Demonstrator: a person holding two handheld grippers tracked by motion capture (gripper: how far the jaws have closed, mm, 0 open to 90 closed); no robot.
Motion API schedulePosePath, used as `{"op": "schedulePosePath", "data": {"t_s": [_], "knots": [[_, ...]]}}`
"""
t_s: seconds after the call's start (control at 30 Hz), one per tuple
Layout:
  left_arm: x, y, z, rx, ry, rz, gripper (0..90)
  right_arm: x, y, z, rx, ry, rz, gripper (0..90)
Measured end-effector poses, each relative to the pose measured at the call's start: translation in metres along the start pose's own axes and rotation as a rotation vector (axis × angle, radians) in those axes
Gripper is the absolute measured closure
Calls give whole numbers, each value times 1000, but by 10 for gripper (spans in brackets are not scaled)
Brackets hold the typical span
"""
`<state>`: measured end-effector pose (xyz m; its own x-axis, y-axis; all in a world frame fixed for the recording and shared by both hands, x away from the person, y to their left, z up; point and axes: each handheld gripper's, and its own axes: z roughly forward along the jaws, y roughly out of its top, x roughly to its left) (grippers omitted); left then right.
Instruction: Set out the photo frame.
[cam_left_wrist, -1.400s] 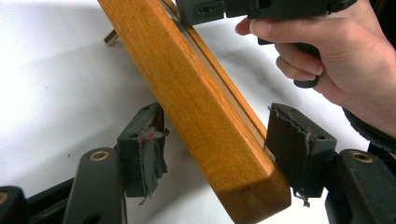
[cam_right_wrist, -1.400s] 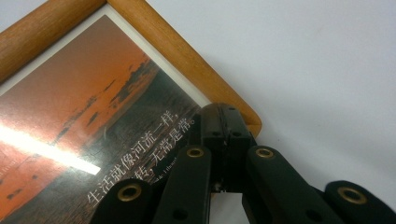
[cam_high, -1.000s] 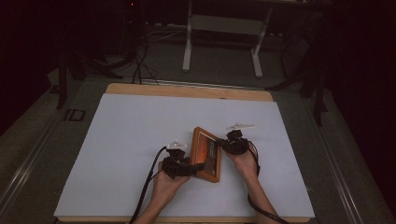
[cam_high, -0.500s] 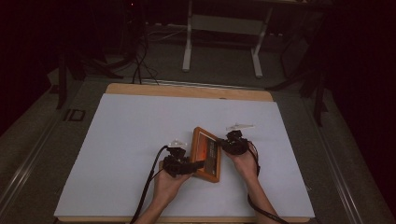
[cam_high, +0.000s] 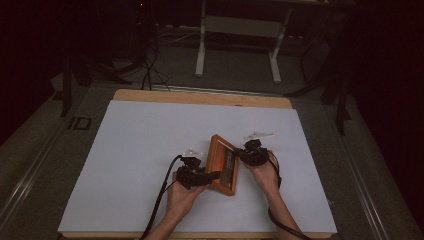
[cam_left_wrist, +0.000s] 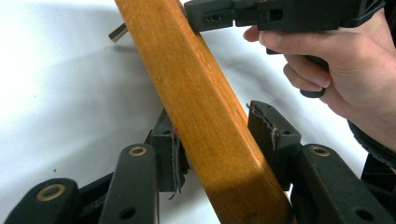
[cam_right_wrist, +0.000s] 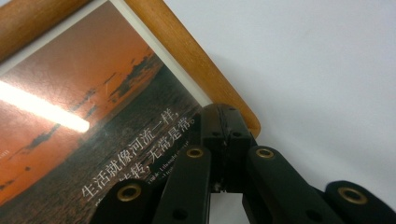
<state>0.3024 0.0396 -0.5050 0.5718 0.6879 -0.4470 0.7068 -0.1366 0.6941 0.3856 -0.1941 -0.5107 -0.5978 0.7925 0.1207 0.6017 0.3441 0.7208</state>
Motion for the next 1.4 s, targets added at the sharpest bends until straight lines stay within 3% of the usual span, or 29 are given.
{"op": "schedulePosePath", "data": {"t_s": [0.67, 1.03, 1.23, 1.4], "knots": [[-30, 10, 9, -35, 56, 116, 652, -17, -14, -36, 7, -45, -25, 847], [-46, 15, 19, -38, 80, 174, 678, -24, -19, -67, -30, -53, -34, 771], [-59, 16, 22, -42, 98, 249, 681, -25, -20, -89, -66, -58, -50, 748], [-72, 16, 25, -44, 113, 383, 684, -23, -18, -105, -102, -61, -71, 742]]}}
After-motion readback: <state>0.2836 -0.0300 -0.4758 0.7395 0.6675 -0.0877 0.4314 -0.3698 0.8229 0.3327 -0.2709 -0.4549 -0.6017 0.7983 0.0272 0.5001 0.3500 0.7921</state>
